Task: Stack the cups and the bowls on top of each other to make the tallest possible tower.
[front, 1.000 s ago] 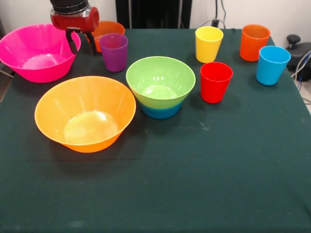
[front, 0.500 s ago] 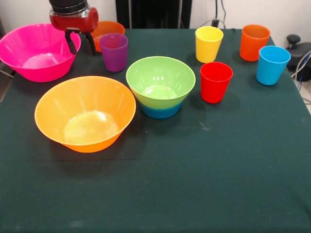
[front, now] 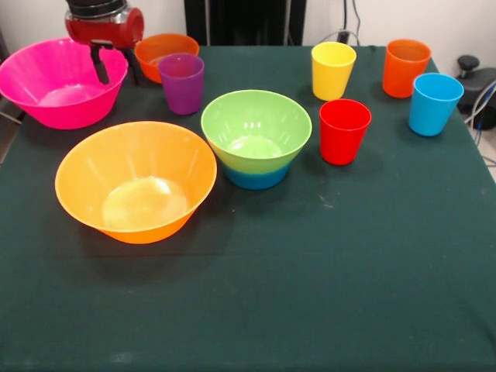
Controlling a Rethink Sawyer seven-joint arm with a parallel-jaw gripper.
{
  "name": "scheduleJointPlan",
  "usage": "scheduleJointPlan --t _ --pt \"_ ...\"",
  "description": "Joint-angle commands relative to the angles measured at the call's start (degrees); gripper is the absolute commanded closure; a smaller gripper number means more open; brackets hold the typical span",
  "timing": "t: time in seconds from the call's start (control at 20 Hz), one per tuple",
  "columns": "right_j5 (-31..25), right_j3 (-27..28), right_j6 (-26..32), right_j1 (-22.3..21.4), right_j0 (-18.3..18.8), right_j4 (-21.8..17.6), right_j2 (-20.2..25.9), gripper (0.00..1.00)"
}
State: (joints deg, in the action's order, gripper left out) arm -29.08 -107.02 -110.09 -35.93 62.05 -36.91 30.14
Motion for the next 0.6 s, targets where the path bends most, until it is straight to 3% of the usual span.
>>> scheduleJointPlan --t 0.05,0.3,0.6 --pt "-8.8 0.3 15.0 -2.5 1.7 -1.2 3.9 0.00" --pt "-9.2 0.6 14.7 -2.2 2.3 -2.2 4.6 0.00" --pt "-4.0 2.9 11.2 3.7 0.7 -7.5 2.4 0.00"
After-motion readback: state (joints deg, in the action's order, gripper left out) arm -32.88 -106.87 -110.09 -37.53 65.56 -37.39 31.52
